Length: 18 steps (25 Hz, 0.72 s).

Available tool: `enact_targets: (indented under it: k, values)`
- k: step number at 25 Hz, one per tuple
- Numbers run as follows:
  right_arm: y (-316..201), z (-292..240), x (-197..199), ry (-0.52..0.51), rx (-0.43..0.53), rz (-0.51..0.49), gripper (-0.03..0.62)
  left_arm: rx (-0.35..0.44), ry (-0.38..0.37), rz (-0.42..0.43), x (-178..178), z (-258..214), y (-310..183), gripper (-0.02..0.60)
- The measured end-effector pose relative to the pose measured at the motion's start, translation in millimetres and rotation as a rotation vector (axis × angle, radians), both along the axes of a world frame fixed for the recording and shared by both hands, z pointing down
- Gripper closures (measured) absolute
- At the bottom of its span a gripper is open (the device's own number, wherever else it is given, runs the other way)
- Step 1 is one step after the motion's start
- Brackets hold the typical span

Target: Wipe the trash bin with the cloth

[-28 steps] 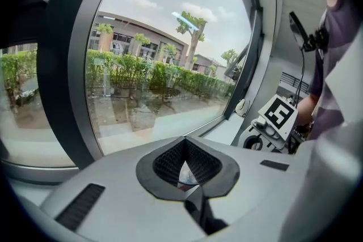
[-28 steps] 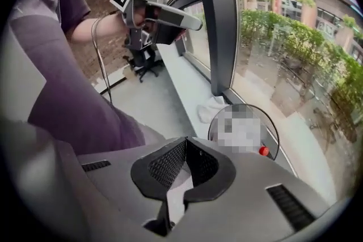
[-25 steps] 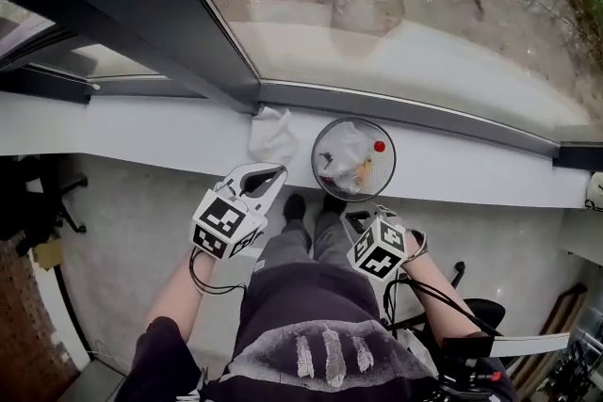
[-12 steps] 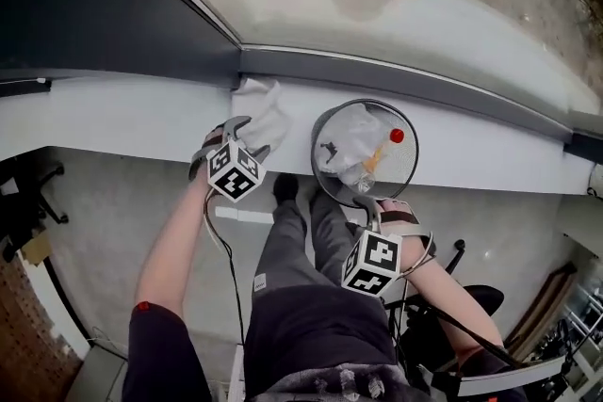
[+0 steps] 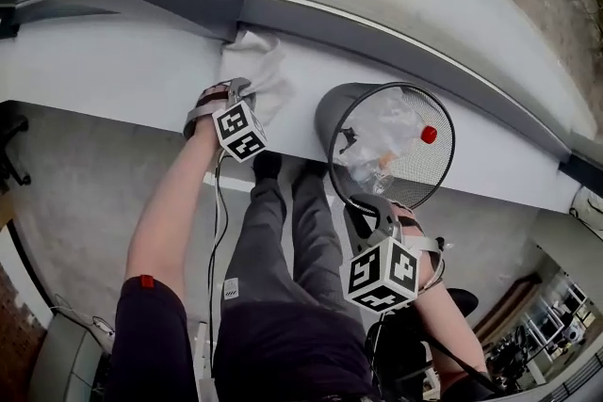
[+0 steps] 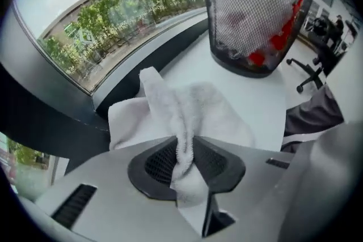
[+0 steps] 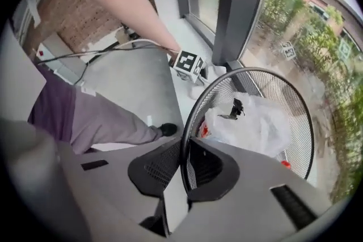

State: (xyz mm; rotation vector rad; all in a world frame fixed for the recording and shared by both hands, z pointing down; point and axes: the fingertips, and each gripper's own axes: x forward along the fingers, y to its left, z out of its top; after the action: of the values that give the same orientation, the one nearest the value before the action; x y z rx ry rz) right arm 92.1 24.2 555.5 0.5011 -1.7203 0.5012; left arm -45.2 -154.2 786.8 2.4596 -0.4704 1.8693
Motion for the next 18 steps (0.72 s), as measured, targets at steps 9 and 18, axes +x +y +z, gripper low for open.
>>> enact_targets:
  k: [9, 18]
  values:
    - [-9.6, -4.6, -17.1, -0.099, -0.025, 0.123, 0.548, -0.288, 0.669, -0.518, 39.6, -113.2, -26.0, 0.528]
    - [-12.2, -12.0, -20.6, -0.113, 0.000, 0.077, 0.544, -0.327, 0.874, -0.381, 95.7, -185.7, -10.6, 0.528]
